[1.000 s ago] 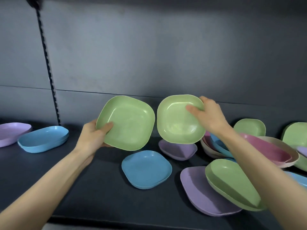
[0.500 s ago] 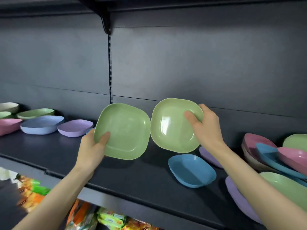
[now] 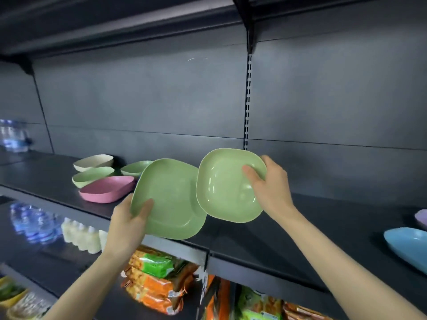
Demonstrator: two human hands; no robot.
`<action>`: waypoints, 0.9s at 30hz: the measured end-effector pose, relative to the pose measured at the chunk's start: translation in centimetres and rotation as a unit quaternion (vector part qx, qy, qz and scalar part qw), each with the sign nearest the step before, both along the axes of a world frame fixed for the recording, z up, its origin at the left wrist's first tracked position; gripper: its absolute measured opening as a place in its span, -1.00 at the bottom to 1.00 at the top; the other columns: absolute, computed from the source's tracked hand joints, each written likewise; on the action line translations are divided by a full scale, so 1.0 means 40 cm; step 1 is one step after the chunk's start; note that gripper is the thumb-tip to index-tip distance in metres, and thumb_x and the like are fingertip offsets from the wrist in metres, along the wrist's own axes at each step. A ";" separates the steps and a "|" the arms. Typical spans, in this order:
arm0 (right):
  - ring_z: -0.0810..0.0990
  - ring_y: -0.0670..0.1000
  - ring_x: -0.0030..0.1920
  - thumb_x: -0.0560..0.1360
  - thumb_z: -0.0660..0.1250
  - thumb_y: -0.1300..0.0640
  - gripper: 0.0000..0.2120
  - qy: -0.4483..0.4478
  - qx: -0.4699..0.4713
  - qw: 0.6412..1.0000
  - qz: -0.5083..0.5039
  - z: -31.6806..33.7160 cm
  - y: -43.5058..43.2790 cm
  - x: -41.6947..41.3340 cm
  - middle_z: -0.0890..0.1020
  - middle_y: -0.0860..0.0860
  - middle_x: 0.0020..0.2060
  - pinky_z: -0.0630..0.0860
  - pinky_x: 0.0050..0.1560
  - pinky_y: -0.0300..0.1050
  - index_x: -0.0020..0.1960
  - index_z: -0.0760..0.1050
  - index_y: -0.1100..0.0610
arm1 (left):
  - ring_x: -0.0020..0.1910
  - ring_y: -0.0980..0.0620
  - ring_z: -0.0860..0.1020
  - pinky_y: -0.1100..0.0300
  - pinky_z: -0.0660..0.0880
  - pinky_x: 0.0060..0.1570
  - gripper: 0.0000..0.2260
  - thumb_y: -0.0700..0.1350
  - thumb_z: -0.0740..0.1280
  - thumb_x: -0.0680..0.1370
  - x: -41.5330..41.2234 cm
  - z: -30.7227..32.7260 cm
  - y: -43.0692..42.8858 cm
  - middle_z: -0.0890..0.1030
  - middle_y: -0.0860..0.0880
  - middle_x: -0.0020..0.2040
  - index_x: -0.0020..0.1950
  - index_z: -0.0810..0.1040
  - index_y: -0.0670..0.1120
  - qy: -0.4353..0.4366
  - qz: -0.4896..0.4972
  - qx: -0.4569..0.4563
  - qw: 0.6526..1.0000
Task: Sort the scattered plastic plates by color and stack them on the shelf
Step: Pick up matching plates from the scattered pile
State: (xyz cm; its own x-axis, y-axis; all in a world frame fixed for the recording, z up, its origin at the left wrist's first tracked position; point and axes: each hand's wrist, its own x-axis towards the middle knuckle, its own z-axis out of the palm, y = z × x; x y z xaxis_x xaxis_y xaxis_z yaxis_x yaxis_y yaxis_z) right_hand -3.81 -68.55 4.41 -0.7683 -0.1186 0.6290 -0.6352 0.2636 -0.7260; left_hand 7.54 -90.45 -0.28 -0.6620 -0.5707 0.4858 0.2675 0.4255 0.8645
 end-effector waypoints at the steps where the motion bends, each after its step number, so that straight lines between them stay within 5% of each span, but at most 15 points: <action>1: 0.46 -0.13 -0.34 0.53 0.29 0.15 -0.88 0.002 0.008 1.000 -0.001 0.000 -0.043 0.000 0.52 -0.06 -0.35 0.35 -0.37 -0.39 -0.16 0.43 0.17 | -0.19 0.22 0.54 0.32 0.41 -0.26 -0.77 -0.23 0.24 0.59 0.003 -0.002 -0.031 0.58 0.15 -0.19 -0.15 0.49 0.10 0.001 0.000 0.000 1.000; 9: 0.53 0.10 -0.22 0.52 0.29 0.13 -0.82 0.024 0.036 0.999 -0.005 0.047 -0.278 -0.077 0.59 0.09 -0.26 0.48 -0.20 -0.05 -0.08 0.45 0.27 | -0.15 0.13 0.51 0.21 0.46 -0.16 -0.81 -0.21 0.20 0.60 -0.109 0.032 -0.281 0.56 0.09 -0.15 -0.09 0.46 0.07 0.011 0.019 0.021 1.000; 16: 0.45 -0.15 -0.32 0.52 0.30 0.15 -0.75 0.040 0.037 0.998 -0.010 0.055 -0.451 -0.222 0.49 -0.14 -0.37 0.33 -0.39 -0.43 -0.30 0.34 -0.03 | -0.06 -0.19 0.55 -0.02 0.50 -0.07 -0.84 -0.19 0.23 0.58 -0.254 0.018 -0.469 0.60 -0.13 -0.13 -0.15 0.46 0.03 -0.026 0.025 0.005 0.999; 18: 0.45 -0.14 -0.33 0.51 0.31 0.15 -0.81 0.028 0.039 0.999 -0.012 0.053 -0.506 -0.270 0.50 -0.11 -0.36 0.34 -0.39 -0.42 -0.27 0.39 0.05 | -0.08 -0.17 0.53 0.14 0.46 -0.12 -0.88 -0.21 0.23 0.58 -0.290 0.026 -0.522 0.59 -0.15 -0.12 -0.13 0.47 -0.04 -0.032 0.029 -0.025 0.999; 21: 0.46 -0.02 -0.30 0.50 0.31 0.15 -0.86 0.017 0.036 0.999 -0.017 0.053 -0.584 -0.335 0.53 -0.02 -0.31 0.37 -0.32 -0.29 -0.14 0.46 0.24 | -0.07 -0.19 0.52 -0.02 0.45 -0.07 -0.90 -0.18 0.23 0.59 -0.338 0.049 -0.609 0.60 -0.19 -0.10 0.01 0.49 -0.20 -0.035 0.029 -0.049 0.998; 27: 0.49 0.04 -0.26 0.50 0.32 0.14 -0.84 0.008 0.040 0.999 -0.019 0.064 -0.742 -0.420 0.58 0.05 -0.28 0.40 -0.32 -0.24 -0.14 0.46 0.25 | -0.11 -0.15 0.55 0.03 0.45 -0.07 -0.88 -0.16 0.25 0.58 -0.465 0.070 -0.800 0.59 -0.12 -0.14 0.02 0.52 -0.19 -0.061 0.029 -0.024 0.997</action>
State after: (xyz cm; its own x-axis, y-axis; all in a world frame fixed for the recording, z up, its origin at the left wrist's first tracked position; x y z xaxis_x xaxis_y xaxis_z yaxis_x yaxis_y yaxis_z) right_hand -20.60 -98.24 6.95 -0.7634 -0.1395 0.6306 -0.6345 0.3443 -0.6920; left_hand -11.07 -122.45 2.54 -0.6835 -0.5883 0.4322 0.1357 0.4794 0.8671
